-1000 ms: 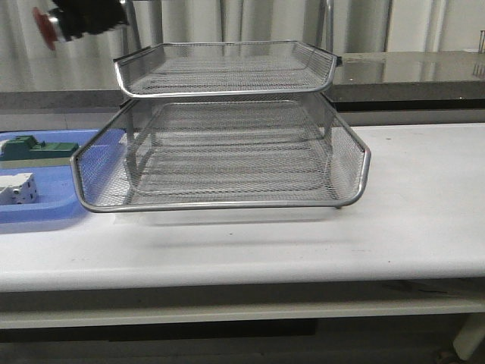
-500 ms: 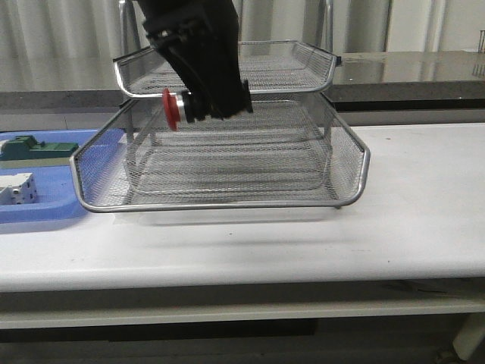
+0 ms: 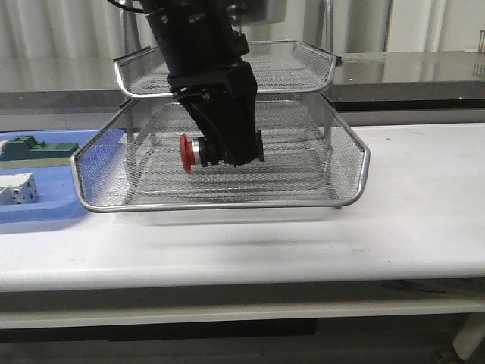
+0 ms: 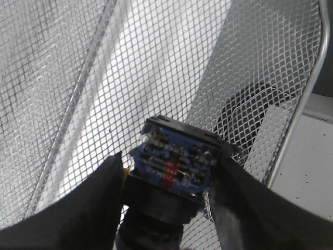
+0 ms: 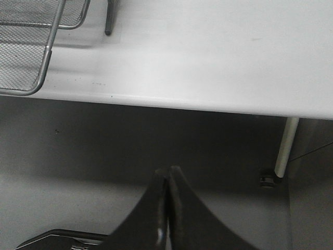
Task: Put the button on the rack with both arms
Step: 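Lower the button onto the middle tray mesh and open the left gripper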
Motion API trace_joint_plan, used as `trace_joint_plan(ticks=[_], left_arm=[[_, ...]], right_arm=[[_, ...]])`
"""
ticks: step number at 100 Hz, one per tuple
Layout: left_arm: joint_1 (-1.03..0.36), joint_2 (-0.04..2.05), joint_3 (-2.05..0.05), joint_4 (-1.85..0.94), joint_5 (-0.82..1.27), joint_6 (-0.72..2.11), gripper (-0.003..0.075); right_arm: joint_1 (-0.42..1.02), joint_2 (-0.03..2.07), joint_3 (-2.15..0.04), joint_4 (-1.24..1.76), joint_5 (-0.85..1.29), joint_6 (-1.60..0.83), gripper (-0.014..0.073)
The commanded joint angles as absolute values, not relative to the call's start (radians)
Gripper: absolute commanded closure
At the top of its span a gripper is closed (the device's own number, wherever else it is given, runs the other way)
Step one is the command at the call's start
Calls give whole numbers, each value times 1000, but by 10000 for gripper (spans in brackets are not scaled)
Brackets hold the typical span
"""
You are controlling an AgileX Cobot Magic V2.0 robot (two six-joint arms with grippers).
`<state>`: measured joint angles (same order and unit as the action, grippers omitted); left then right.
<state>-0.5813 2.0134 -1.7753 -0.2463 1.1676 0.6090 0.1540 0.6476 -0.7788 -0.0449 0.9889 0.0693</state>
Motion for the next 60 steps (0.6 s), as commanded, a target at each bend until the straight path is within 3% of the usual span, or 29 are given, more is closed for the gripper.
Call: trace_joint_plan(ticks=[1,12,60], left_arm=[[-588,1955,-1801,-272,1146,609,349],[-588,1955,-1801,-272,1145,609,295],[-588,1951,-1801,-272,1135,609,287]], right_arm=[[155,645,-815,-59,931,66,661],[155,645,-815,-59,931,66,661],[155,645,-815,-59,931,66,661]])
